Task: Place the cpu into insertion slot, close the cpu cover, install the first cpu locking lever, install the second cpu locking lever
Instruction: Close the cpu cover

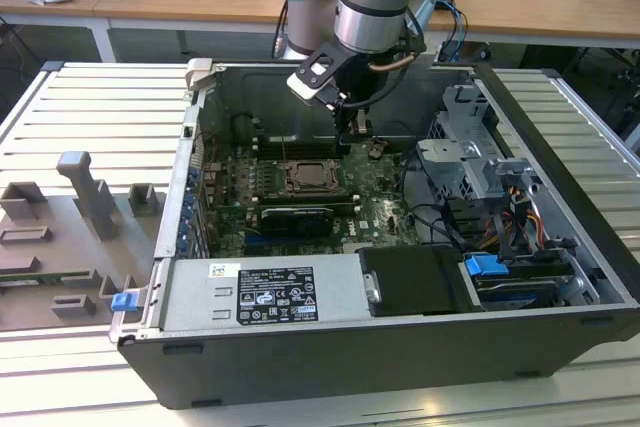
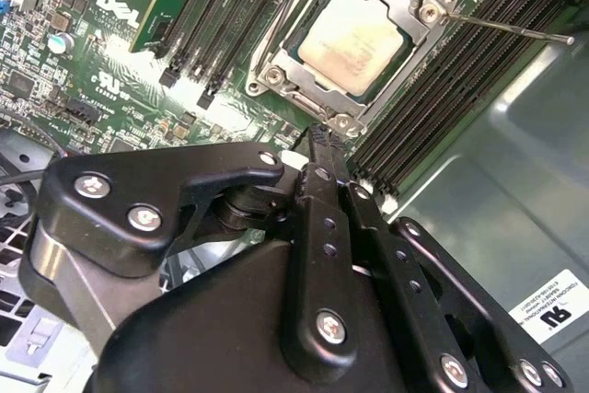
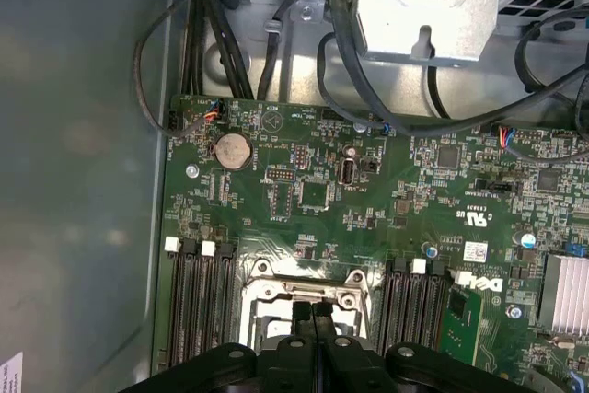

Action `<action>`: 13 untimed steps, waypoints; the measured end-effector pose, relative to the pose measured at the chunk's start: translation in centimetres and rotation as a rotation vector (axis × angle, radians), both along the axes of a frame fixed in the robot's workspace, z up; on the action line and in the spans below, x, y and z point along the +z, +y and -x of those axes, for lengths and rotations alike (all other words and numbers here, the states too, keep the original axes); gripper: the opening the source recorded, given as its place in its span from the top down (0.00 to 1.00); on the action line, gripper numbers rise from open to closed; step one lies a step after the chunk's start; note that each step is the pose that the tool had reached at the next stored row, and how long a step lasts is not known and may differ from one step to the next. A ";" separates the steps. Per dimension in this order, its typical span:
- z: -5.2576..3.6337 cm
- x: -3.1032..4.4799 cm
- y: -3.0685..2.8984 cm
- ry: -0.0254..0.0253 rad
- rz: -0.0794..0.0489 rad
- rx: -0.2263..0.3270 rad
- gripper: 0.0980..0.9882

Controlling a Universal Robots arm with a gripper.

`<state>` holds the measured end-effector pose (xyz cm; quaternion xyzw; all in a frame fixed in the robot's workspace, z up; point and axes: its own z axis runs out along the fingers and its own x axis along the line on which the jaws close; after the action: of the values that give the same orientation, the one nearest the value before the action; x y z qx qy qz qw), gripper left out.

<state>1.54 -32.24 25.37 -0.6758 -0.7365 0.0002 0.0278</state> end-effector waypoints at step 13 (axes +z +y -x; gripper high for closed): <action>0.30 -0.02 0.00 0.0000 0.000 0.000 0.99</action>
<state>1.24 -32.24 25.36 -0.6758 -0.7365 0.0001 0.0278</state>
